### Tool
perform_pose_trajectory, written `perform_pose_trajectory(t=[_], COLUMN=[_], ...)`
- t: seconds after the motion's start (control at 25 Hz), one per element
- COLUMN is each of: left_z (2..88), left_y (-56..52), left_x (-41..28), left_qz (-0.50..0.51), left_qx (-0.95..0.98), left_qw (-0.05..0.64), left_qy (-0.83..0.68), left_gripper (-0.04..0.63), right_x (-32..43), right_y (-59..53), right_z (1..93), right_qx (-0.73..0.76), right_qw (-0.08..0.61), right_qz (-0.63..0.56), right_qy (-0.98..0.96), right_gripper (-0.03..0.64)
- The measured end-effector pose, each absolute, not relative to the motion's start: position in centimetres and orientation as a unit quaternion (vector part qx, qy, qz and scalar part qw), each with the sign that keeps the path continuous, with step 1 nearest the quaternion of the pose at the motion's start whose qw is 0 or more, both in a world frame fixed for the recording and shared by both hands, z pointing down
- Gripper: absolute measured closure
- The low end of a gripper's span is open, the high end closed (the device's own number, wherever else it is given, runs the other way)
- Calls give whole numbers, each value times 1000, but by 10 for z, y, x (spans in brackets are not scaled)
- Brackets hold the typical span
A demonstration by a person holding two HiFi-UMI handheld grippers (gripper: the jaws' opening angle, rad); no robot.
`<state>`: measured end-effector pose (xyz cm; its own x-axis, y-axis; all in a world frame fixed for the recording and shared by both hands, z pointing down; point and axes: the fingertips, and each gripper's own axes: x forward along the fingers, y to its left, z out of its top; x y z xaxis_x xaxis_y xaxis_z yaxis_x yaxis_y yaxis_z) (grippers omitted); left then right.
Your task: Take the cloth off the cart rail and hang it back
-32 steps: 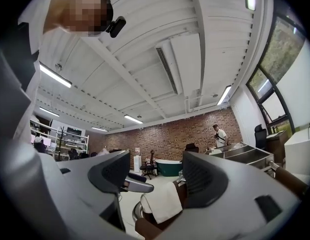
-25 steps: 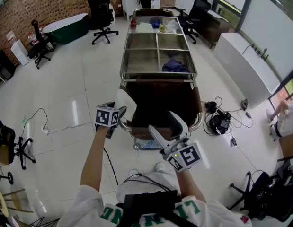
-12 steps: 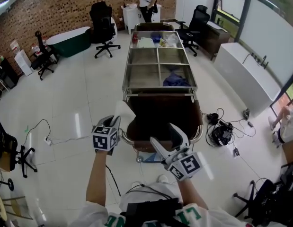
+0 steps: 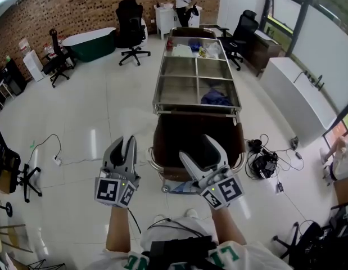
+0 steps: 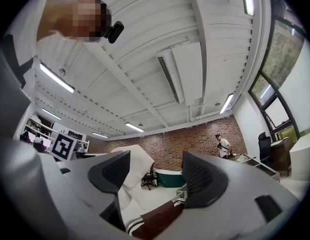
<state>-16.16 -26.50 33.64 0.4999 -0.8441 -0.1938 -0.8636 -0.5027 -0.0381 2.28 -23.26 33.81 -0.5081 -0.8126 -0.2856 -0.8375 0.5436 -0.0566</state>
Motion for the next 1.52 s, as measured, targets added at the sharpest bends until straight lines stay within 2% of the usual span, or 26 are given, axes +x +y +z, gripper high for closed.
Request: perform_pose_trajectory(t=[0.2,0.6,1.16,1.52], left_z=[332,344,361,369], left_y=[-232,-208,-234,-310], left_x=[-174,-183,-172,-154], left_qz=[97,125,79,14], left_qx=[-839,-833,-840,-873], left_qw=[98,71,60,38], left_qy=[526,534,534,486], left_gripper=[558,560,560,558], right_x=[25,22,17,18], right_y=[-234,-235,-232,-227], right_z=[333,341,347,347], right_qx=[-479,-479,-474,-473], right_qw=[147,141,130,131], right_qz=[46,34,35,35], right_qy=[864,866,870,871], right_gripper=[284,285,284,284])
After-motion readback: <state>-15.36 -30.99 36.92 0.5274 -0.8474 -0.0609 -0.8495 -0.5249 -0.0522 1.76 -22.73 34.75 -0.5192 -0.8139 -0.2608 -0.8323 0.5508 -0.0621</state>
